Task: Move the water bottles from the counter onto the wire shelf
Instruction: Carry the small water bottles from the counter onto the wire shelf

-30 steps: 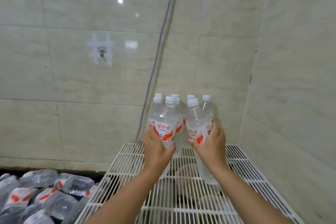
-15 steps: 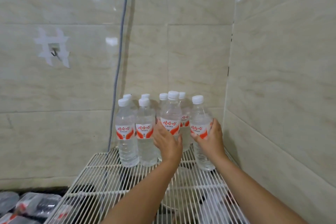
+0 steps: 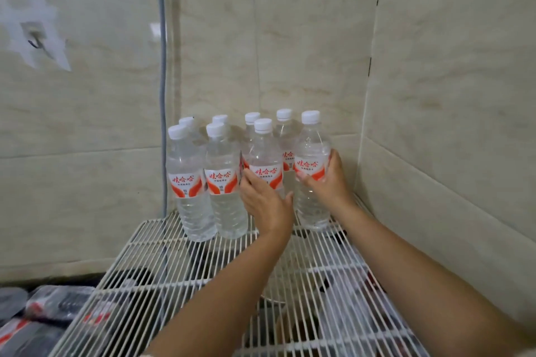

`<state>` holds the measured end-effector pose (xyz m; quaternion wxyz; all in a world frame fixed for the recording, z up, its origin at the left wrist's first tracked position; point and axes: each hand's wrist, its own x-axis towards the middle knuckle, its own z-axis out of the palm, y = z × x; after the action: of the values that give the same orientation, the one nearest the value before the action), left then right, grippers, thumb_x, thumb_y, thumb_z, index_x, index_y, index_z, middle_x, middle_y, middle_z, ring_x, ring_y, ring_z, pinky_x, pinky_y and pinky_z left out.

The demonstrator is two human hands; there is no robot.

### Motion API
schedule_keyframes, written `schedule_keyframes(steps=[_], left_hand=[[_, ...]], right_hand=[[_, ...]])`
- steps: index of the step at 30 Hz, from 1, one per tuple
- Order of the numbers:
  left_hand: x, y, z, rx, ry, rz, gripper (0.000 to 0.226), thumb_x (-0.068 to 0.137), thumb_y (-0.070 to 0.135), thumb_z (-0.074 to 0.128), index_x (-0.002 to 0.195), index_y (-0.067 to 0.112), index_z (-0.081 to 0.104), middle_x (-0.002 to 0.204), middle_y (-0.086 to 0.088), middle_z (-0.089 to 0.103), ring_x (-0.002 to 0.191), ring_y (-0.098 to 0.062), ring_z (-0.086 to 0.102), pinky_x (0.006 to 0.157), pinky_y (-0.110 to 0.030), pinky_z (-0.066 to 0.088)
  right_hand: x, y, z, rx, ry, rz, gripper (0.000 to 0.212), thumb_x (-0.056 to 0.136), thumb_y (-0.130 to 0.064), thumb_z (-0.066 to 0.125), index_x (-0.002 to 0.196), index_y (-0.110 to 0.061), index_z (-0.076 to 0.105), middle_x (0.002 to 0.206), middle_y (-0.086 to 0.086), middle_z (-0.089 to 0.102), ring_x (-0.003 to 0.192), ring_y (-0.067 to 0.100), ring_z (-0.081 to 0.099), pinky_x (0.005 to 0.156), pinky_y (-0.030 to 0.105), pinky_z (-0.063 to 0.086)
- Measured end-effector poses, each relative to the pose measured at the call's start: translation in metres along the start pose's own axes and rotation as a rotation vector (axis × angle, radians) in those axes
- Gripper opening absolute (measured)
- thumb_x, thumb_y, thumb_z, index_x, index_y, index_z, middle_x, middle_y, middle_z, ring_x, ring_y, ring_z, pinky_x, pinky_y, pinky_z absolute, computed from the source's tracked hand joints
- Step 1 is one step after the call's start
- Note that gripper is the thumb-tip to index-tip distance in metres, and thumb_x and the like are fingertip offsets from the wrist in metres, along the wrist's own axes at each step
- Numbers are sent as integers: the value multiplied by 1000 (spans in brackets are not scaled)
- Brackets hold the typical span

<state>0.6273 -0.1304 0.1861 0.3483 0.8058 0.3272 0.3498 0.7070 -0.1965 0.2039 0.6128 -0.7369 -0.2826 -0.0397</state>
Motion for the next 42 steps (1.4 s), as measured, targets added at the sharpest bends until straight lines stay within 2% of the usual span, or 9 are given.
schedule_keyframes(steps=[5, 10, 13, 18, 26, 32, 37, 40, 42], left_hand=[[-4, -27, -13, 162, -29, 269, 96, 87, 19, 60, 142, 17, -18, 152, -11, -9, 141, -25, -5, 116, -35, 2], [10, -64, -4, 510, 230, 677, 139, 42, 23, 91, 146, 8, 0, 141, -19, 19, 134, -34, 10, 104, -45, 22], [14, -70, -7, 597, 237, 745, 150, 38, 29, 92, 144, 3, -12, 149, -23, 6, 142, -26, -20, 117, -36, -7], [15, -70, -13, 737, 173, 744, 158, 30, 42, 91, 143, 1, -11, 147, -22, 14, 140, -27, -23, 115, -35, -14], [14, -76, -13, 794, 110, 743, 158, 28, 43, 90, 144, 0, -8, 142, -25, 25, 142, -28, -19, 116, -36, -12], [13, -70, -17, 875, 80, 718, 142, 22, 50, 89, 137, -1, 22, 137, -23, 29, 132, -34, 23, 116, -39, -10], [15, -68, -26, 864, 3, 641, 142, 30, 49, 88, 139, -2, 14, 137, -26, 27, 133, -35, 22, 114, -42, -9], [9, -69, -26, 906, 44, 630, 125, 71, 46, 72, 139, 4, -25, 142, -27, -24, 133, -33, -18, 102, -39, -32], [10, -72, -25, 926, 54, 601, 133, 60, 48, 79, 141, 2, -16, 146, -27, -5, 136, -32, -5, 108, -40, -24]], right_hand=[[0, -6, 12, 94, -81, -4, 67, 78, -13, 71, 131, -8, 31, 130, 10, 48, 105, 12, 49, 82, 20, 42], [-4, 0, 13, 160, -227, -8, 64, 81, -6, 66, 134, -8, 31, 129, 8, 50, 120, 19, 50, 98, 27, 43], [-4, -1, 5, 46, -318, -6, 66, 83, -14, 65, 138, -13, 28, 135, 4, 46, 125, 18, 46, 105, 32, 40], [-24, 8, 6, -341, -158, 47, 61, 81, -24, 67, 133, -9, 38, 138, 9, 42, 125, 23, 45, 104, 36, 40], [-41, 12, 27, -359, 13, 66, 63, 82, -13, 66, 137, -7, 35, 136, 10, 47, 126, 23, 47, 101, 32, 41], [-44, 14, 29, -313, 27, 53, 57, 82, -11, 66, 132, -11, 39, 132, 8, 51, 122, 20, 50, 96, 27, 42], [-45, 11, 31, -333, 9, 56, 60, 86, -13, 61, 139, -10, 32, 138, 9, 45, 125, 22, 46, 99, 27, 40], [-50, 12, 34, -398, -7, 53, 63, 91, -16, 55, 144, -9, 21, 144, 9, 37, 130, 21, 41, 101, 24, 37], [-51, 8, 36, -407, -15, 61, 63, 92, -16, 52, 144, -9, 18, 145, 10, 35, 130, 21, 40, 101, 25, 37]])
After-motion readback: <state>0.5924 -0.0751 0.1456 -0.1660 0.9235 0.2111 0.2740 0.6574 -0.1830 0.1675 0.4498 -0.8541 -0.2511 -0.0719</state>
